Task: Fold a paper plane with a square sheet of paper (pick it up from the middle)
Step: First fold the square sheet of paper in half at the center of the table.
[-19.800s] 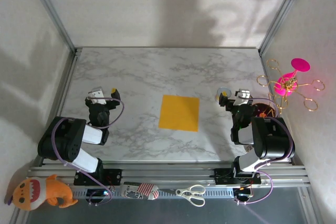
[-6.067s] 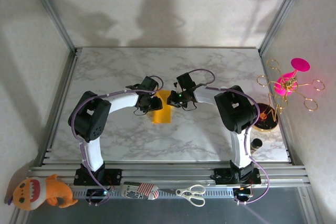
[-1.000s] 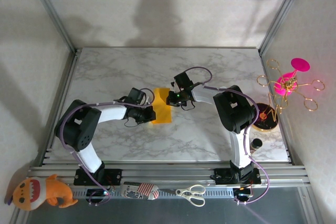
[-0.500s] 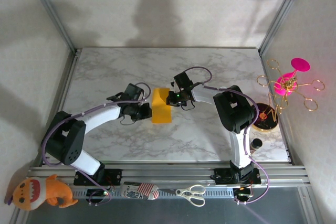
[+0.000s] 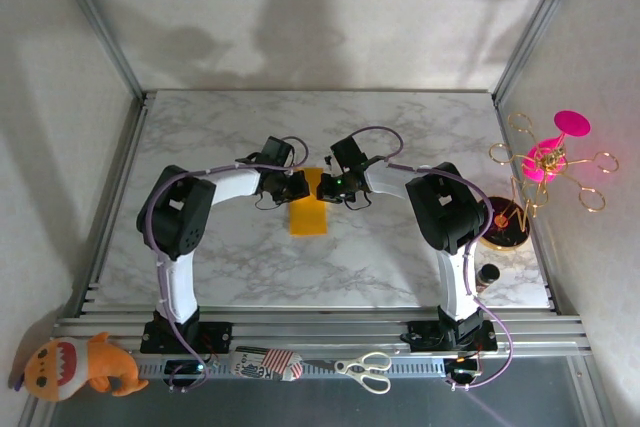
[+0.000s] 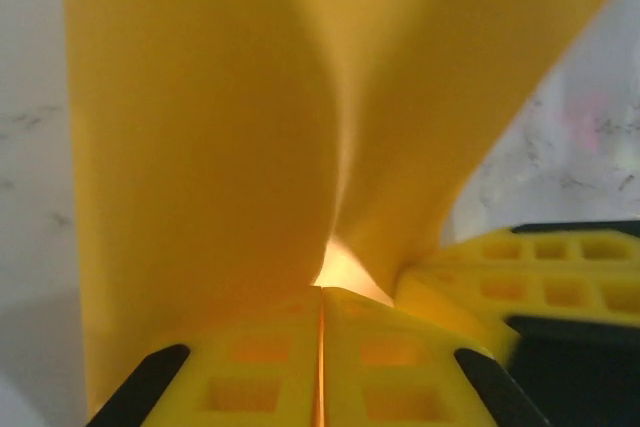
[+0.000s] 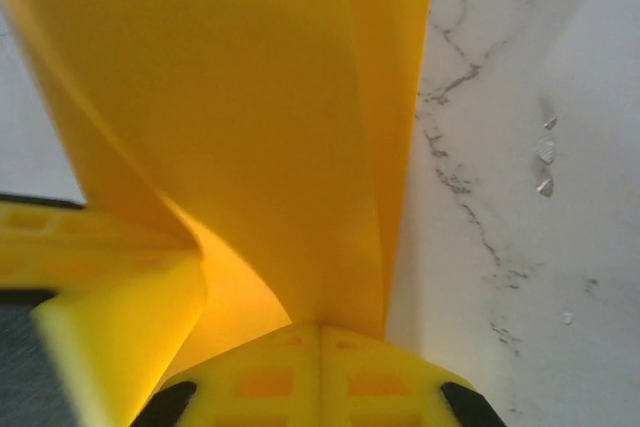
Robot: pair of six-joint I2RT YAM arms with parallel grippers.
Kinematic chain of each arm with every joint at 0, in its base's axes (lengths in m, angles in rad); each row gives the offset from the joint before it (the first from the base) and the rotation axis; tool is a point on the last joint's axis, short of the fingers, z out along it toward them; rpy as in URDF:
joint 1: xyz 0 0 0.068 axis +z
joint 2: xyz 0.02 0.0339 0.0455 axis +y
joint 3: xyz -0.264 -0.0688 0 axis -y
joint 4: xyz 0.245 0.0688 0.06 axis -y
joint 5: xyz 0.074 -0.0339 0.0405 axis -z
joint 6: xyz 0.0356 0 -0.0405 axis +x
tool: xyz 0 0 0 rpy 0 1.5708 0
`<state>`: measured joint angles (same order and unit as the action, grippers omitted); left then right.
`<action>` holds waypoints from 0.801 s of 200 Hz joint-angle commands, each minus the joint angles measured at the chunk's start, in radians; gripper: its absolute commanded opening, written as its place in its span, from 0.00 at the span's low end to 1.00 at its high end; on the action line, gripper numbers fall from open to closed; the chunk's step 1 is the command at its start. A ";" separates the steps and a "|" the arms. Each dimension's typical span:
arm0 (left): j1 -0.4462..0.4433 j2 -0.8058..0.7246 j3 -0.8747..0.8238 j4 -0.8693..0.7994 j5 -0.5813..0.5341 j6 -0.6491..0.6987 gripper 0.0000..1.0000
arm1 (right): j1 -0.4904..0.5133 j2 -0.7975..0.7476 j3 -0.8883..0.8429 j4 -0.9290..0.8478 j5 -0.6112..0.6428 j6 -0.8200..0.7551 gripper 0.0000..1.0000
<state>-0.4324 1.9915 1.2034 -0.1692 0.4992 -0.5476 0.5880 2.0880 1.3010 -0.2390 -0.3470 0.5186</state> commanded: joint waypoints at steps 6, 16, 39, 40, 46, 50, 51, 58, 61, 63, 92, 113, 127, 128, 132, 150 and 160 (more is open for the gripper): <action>0.029 0.042 0.009 0.022 0.037 0.025 0.09 | -0.016 0.162 -0.082 -0.210 0.287 -0.029 0.02; 0.043 0.053 -0.004 0.026 0.026 0.031 0.09 | -0.015 0.164 -0.086 -0.211 0.294 -0.031 0.02; 0.094 0.061 -0.050 0.034 -0.014 0.044 0.09 | -0.017 0.164 -0.089 -0.219 0.311 -0.035 0.02; 0.097 0.061 -0.053 0.035 -0.015 0.045 0.09 | -0.017 0.164 -0.088 -0.219 0.311 -0.036 0.02; 0.112 0.060 -0.067 0.036 -0.025 0.047 0.09 | -0.019 0.163 -0.091 -0.219 0.314 -0.037 0.02; 0.124 0.059 -0.076 0.036 -0.030 0.049 0.08 | -0.020 0.162 -0.091 -0.220 0.318 -0.038 0.02; 0.126 0.058 -0.078 0.037 -0.031 0.050 0.09 | -0.020 0.162 -0.092 -0.220 0.318 -0.038 0.02; 0.146 0.054 -0.095 0.040 -0.034 0.054 0.09 | -0.023 0.161 -0.094 -0.220 0.322 -0.039 0.02; 0.155 0.051 -0.101 0.041 -0.037 0.055 0.08 | -0.023 0.160 -0.095 -0.220 0.323 -0.040 0.02; 0.162 0.048 -0.106 0.041 -0.039 0.055 0.08 | -0.025 0.160 -0.096 -0.220 0.322 -0.041 0.02; 0.215 -0.014 -0.134 0.051 -0.036 0.052 0.09 | -0.031 0.152 -0.096 -0.223 0.332 -0.046 0.02; 0.221 -0.055 -0.116 0.039 -0.015 0.059 0.09 | -0.031 0.150 -0.090 -0.226 0.333 -0.055 0.02; 0.220 -0.082 -0.118 0.070 0.040 0.042 0.09 | -0.031 0.153 -0.084 -0.232 0.335 -0.061 0.02; 0.220 -0.084 -0.119 0.072 0.045 0.039 0.09 | -0.031 0.153 -0.084 -0.232 0.335 -0.062 0.02; 0.219 -0.093 -0.121 0.089 0.065 0.031 0.09 | -0.032 0.153 -0.083 -0.232 0.334 -0.064 0.02; 0.200 -0.126 -0.138 0.170 0.137 -0.013 0.10 | -0.032 0.154 -0.077 -0.237 0.333 -0.070 0.02; 0.184 -0.131 -0.142 0.208 0.169 -0.032 0.10 | -0.032 0.152 -0.073 -0.235 0.331 -0.074 0.02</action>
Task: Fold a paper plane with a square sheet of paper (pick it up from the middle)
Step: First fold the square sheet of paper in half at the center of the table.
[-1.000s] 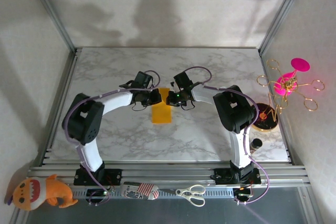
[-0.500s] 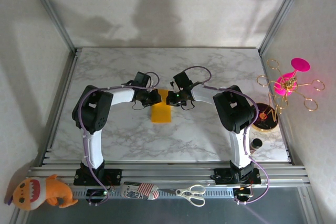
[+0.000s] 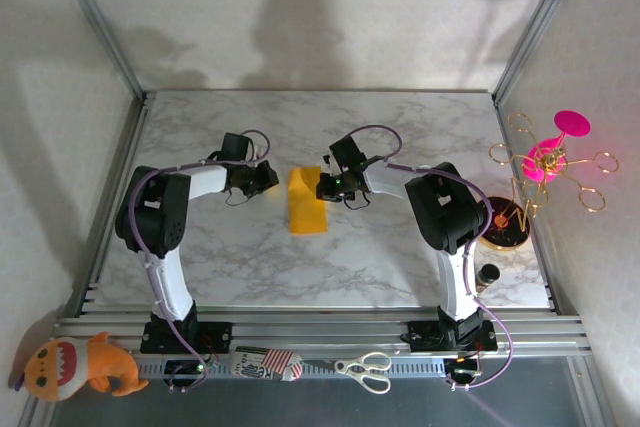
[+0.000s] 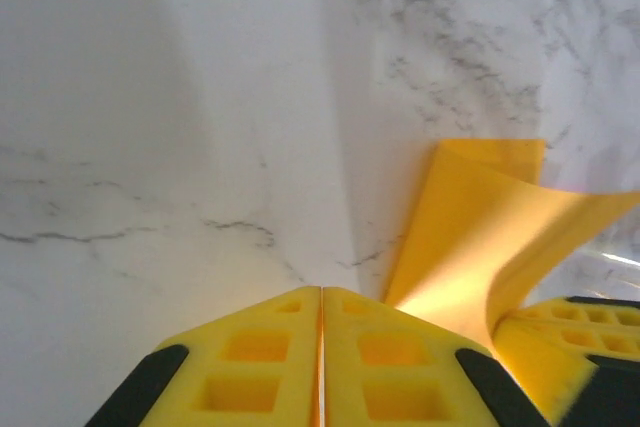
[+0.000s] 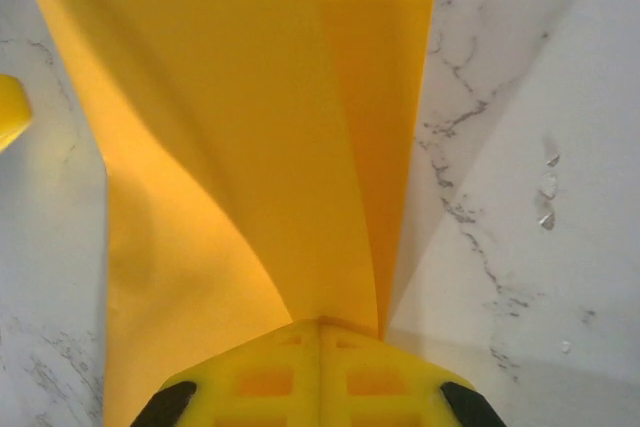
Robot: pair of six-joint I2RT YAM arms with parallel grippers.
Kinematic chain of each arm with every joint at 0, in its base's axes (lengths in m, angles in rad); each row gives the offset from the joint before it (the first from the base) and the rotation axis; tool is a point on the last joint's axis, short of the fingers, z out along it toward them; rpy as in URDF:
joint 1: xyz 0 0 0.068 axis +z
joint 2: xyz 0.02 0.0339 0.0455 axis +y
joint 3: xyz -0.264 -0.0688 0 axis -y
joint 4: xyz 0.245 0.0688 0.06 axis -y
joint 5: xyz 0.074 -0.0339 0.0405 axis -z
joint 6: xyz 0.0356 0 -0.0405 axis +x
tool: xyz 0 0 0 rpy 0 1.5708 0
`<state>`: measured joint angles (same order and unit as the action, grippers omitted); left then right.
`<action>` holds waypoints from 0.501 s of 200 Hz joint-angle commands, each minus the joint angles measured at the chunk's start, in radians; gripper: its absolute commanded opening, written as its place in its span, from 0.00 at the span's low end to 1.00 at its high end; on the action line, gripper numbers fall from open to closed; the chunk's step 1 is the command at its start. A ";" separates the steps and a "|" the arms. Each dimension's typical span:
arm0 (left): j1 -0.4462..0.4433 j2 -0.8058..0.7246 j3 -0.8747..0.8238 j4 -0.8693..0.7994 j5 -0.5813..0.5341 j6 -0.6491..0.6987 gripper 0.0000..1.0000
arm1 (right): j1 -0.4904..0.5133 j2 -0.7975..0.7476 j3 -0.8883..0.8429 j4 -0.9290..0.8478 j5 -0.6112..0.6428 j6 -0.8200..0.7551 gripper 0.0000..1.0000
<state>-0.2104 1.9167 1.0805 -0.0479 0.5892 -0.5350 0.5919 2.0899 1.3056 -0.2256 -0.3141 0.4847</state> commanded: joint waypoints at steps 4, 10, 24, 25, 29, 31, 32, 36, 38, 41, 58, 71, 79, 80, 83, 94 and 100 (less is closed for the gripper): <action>-0.046 -0.054 -0.017 0.096 0.086 -0.049 0.10 | -0.034 0.150 -0.077 -0.251 0.298 -0.042 0.02; -0.057 -0.046 -0.012 0.108 0.093 -0.056 0.10 | -0.035 0.150 -0.075 -0.251 0.298 -0.045 0.02; -0.081 -0.015 0.010 0.108 0.093 -0.062 0.10 | -0.035 0.152 -0.070 -0.253 0.296 -0.050 0.02; -0.082 -0.012 0.012 0.108 0.092 -0.062 0.10 | -0.035 0.153 -0.070 -0.253 0.297 -0.050 0.02; -0.086 -0.001 0.020 0.105 0.090 -0.062 0.10 | -0.036 0.153 -0.068 -0.255 0.297 -0.052 0.02; -0.089 0.005 0.024 0.104 0.089 -0.062 0.10 | -0.036 0.154 -0.068 -0.256 0.295 -0.053 0.02; -0.090 0.008 0.026 0.104 0.089 -0.062 0.10 | -0.036 0.154 -0.067 -0.256 0.296 -0.054 0.02; -0.093 0.018 0.033 0.102 0.088 -0.062 0.10 | -0.036 0.154 -0.064 -0.257 0.295 -0.056 0.02; -0.094 0.024 0.036 0.100 0.087 -0.062 0.10 | -0.035 0.154 -0.063 -0.257 0.294 -0.057 0.02; -0.096 0.031 0.042 0.100 0.086 -0.062 0.10 | -0.034 0.155 -0.062 -0.257 0.294 -0.059 0.02; -0.099 0.072 0.070 0.088 0.071 -0.063 0.10 | -0.035 0.157 -0.059 -0.260 0.290 -0.071 0.02; -0.099 0.101 0.091 0.077 0.064 -0.057 0.10 | -0.036 0.160 -0.055 -0.265 0.293 -0.078 0.03; -0.099 0.115 0.100 0.073 0.054 -0.058 0.10 | -0.036 0.163 -0.051 -0.270 0.290 -0.078 0.03; -0.099 0.117 0.101 0.072 0.052 -0.057 0.10 | -0.036 0.162 -0.051 -0.271 0.289 -0.078 0.03; -0.098 0.121 0.105 0.070 0.046 -0.056 0.10 | -0.037 0.162 -0.052 -0.272 0.287 -0.079 0.03; -0.095 0.140 0.119 0.040 -0.002 -0.037 0.09 | -0.038 0.161 -0.052 -0.274 0.285 -0.078 0.03; -0.087 0.148 0.126 0.019 -0.036 -0.025 0.09 | -0.038 0.159 -0.055 -0.273 0.286 -0.078 0.03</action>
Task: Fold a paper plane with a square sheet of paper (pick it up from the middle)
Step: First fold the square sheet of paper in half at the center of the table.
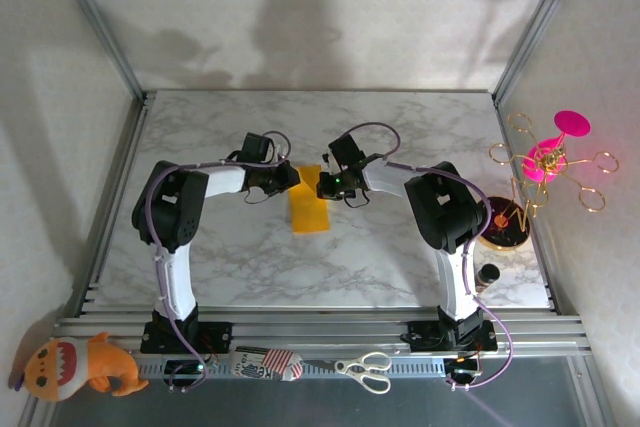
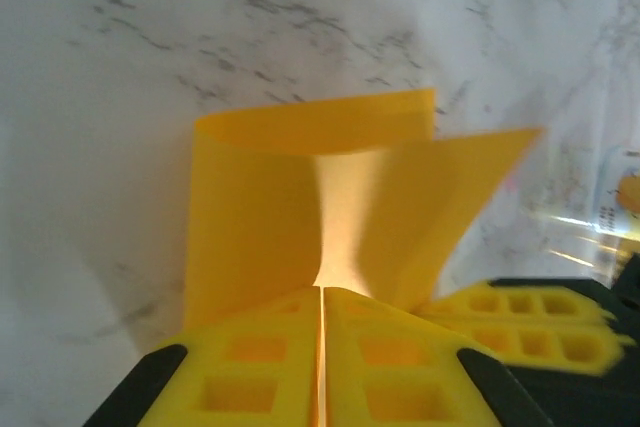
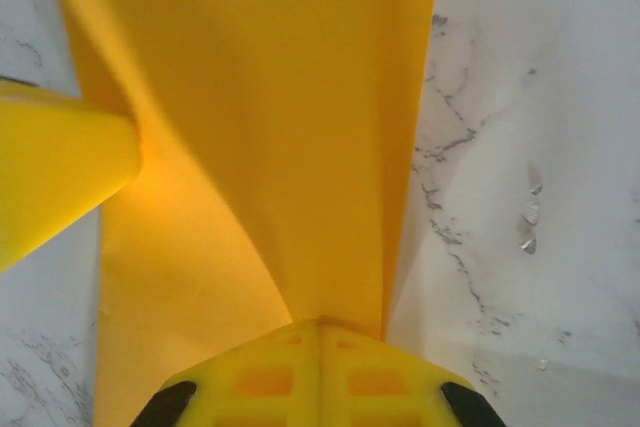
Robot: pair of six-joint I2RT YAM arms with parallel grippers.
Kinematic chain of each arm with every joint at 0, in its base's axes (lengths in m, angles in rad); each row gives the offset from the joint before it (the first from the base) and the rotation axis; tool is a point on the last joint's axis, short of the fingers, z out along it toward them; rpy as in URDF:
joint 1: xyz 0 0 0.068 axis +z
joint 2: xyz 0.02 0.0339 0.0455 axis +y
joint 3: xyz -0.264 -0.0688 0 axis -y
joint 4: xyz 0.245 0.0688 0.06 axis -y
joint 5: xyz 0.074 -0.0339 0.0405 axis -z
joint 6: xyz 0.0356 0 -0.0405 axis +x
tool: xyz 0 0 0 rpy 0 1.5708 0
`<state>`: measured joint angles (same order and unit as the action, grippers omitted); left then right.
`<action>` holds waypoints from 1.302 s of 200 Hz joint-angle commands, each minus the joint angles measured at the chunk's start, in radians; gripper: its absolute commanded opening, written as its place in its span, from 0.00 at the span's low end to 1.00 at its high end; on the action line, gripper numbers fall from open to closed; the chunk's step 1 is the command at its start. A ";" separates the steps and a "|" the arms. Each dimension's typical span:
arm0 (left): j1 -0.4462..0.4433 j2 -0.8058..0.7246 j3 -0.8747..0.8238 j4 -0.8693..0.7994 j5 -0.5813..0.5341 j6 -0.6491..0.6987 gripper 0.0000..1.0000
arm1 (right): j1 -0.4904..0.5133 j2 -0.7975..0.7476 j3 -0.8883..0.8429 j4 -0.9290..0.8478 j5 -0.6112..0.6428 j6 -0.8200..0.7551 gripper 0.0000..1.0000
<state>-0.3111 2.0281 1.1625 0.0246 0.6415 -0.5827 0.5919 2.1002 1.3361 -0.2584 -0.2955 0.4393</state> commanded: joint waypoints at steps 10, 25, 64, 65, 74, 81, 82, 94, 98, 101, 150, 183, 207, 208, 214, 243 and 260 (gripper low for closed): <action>0.028 0.048 0.048 -0.080 -0.133 0.039 0.09 | -0.037 0.149 -0.086 -0.245 0.271 -0.036 0.03; 0.054 0.054 0.049 -0.117 -0.188 0.055 0.09 | -0.038 0.150 -0.088 -0.251 0.287 -0.041 0.03; 0.107 0.028 0.070 -0.173 -0.211 0.119 0.09 | -0.043 0.150 -0.080 -0.266 0.290 -0.063 0.03; 0.107 0.026 0.070 -0.172 -0.207 0.121 0.09 | -0.043 0.150 -0.079 -0.266 0.289 -0.064 0.03; 0.106 0.018 0.078 -0.172 -0.180 0.128 0.10 | -0.042 0.148 -0.072 -0.266 0.282 -0.066 0.03; 0.103 0.006 0.080 -0.160 -0.152 0.129 0.09 | -0.042 0.147 -0.068 -0.266 0.280 -0.068 0.03; 0.102 0.005 0.079 -0.158 -0.147 0.130 0.10 | -0.042 0.147 -0.067 -0.266 0.280 -0.068 0.03; 0.093 -0.019 0.071 -0.121 -0.087 0.120 0.10 | -0.043 0.148 -0.059 -0.270 0.281 -0.072 0.03; 0.089 -0.027 0.066 -0.105 -0.069 0.113 0.10 | -0.043 0.149 -0.056 -0.272 0.281 -0.073 0.03; 0.085 -0.034 0.063 -0.094 -0.053 0.109 0.10 | -0.042 0.149 -0.055 -0.273 0.281 -0.074 0.03; 0.015 -0.033 0.055 0.007 0.021 0.033 0.10 | -0.042 0.156 -0.048 -0.271 0.262 -0.073 0.03; -0.010 0.059 0.120 -0.057 -0.025 0.039 0.10 | -0.043 0.163 -0.049 -0.271 0.261 -0.073 0.03; -0.004 0.078 0.134 -0.075 -0.074 0.062 0.09 | -0.043 0.160 -0.052 -0.273 0.269 -0.080 0.03; -0.003 0.079 0.134 -0.075 -0.077 0.066 0.09 | -0.043 0.159 -0.051 -0.272 0.268 -0.080 0.03; 0.004 0.080 0.130 -0.079 -0.099 0.083 0.09 | -0.042 0.158 -0.052 -0.272 0.267 -0.083 0.03; 0.066 0.090 0.114 -0.110 -0.186 0.113 0.09 | -0.042 0.152 -0.045 -0.269 0.265 -0.114 0.03; 0.105 0.085 0.118 -0.126 -0.224 0.124 0.09 | -0.043 0.151 -0.032 -0.275 0.270 -0.148 0.03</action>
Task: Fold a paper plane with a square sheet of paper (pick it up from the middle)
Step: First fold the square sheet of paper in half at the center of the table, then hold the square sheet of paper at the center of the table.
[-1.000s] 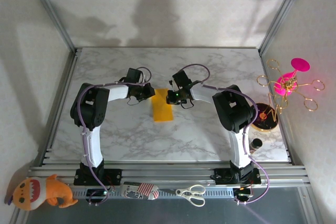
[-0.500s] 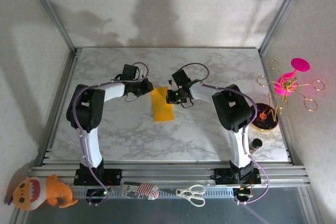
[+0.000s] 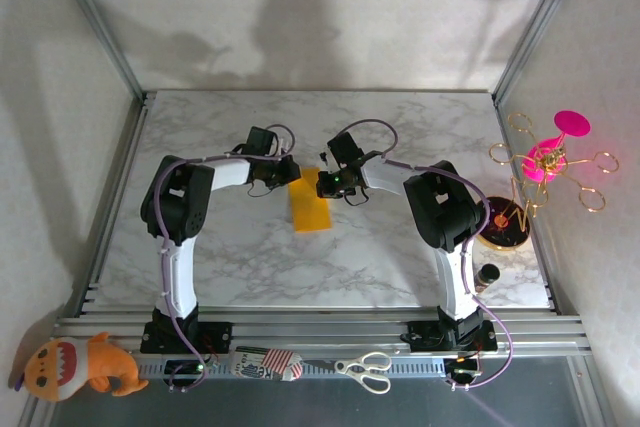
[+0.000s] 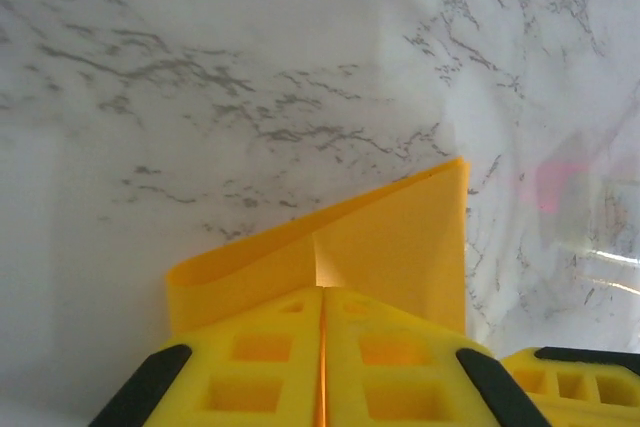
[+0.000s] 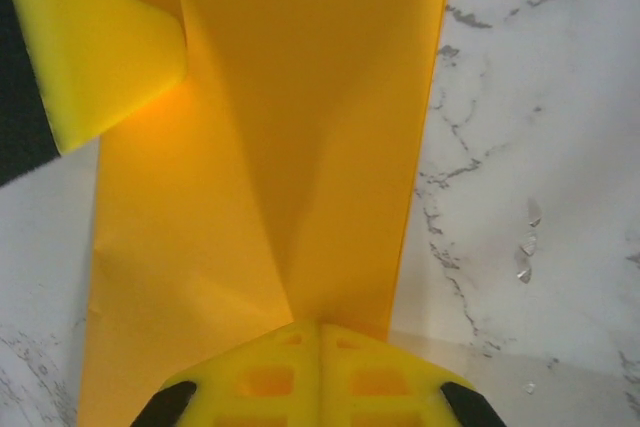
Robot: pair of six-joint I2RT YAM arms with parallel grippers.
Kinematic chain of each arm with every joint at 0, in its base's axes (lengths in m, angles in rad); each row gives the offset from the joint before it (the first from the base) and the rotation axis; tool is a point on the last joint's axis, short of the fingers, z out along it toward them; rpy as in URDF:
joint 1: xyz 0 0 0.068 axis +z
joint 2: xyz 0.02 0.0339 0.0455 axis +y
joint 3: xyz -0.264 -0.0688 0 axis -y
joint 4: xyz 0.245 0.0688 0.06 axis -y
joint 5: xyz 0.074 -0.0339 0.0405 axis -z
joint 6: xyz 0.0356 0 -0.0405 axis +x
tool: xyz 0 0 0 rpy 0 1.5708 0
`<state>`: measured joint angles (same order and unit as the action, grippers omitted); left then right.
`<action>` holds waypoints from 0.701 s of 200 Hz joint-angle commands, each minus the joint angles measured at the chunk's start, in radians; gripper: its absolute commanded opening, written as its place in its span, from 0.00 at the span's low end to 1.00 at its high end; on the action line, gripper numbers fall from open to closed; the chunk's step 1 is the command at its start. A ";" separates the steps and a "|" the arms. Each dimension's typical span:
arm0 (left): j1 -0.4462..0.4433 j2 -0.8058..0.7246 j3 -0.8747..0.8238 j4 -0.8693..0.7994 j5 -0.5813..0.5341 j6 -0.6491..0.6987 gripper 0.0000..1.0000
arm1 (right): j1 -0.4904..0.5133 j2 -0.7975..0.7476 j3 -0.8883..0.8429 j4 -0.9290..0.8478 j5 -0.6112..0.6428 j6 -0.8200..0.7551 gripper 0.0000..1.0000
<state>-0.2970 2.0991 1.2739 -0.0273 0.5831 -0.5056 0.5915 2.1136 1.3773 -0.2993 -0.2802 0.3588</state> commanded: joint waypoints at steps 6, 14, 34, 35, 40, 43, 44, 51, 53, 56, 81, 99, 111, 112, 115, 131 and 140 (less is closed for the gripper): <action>0.102 0.011 0.011 -0.080 -0.174 0.048 0.09 | -0.042 0.137 -0.066 -0.238 0.261 -0.079 0.03; 0.116 0.010 0.020 -0.088 -0.175 0.051 0.09 | -0.041 0.137 -0.058 -0.242 0.265 -0.095 0.03; 0.128 -0.001 0.036 -0.098 -0.165 0.061 0.10 | -0.042 0.137 -0.034 -0.246 0.250 -0.131 0.03; 0.128 -0.002 0.037 -0.099 -0.165 0.061 0.10 | -0.042 0.137 -0.033 -0.246 0.248 -0.134 0.03; 0.128 -0.010 0.038 -0.102 -0.159 0.061 0.10 | -0.042 0.137 -0.026 -0.246 0.240 -0.141 0.04; 0.128 -0.014 0.038 -0.099 -0.152 0.062 0.10 | -0.042 0.137 -0.022 -0.245 0.234 -0.147 0.03; 0.129 -0.016 0.038 -0.099 -0.148 0.061 0.10 | -0.041 0.136 -0.021 -0.245 0.232 -0.149 0.03; 0.128 -0.027 0.033 -0.093 -0.121 0.056 0.10 | -0.041 0.135 -0.014 -0.245 0.219 -0.162 0.04; 0.128 -0.032 0.032 -0.090 -0.111 0.052 0.10 | -0.041 0.135 -0.012 -0.245 0.218 -0.164 0.04; 0.127 -0.039 0.027 -0.087 -0.099 0.049 0.10 | -0.042 0.135 -0.009 -0.244 0.215 -0.167 0.04; 0.107 -0.105 -0.029 -0.027 -0.011 0.003 0.11 | -0.041 0.136 0.018 -0.245 0.193 -0.182 0.04; 0.082 -0.122 -0.065 0.034 0.050 -0.052 0.11 | -0.042 0.135 0.031 -0.248 0.178 -0.186 0.04; 0.055 -0.120 -0.080 0.052 0.065 -0.072 0.11 | -0.042 0.135 0.038 -0.246 0.166 -0.184 0.04; 0.054 -0.119 -0.081 0.053 0.065 -0.073 0.11 | -0.042 0.135 0.038 -0.246 0.166 -0.184 0.04; 0.046 -0.119 -0.084 0.055 0.066 -0.074 0.11 | -0.042 0.135 0.041 -0.246 0.161 -0.184 0.04; 0.015 -0.106 -0.093 0.040 0.046 -0.068 0.11 | -0.041 0.135 0.060 -0.245 0.145 -0.180 0.04; 0.008 -0.097 -0.096 0.029 0.024 -0.065 0.10 | -0.041 0.135 0.076 -0.246 0.131 -0.180 0.04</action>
<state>-0.2539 2.0052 1.2018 0.0006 0.6060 -0.5507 0.5850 2.1448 1.4784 -0.3790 -0.2653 0.2005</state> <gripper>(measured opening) 0.107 0.063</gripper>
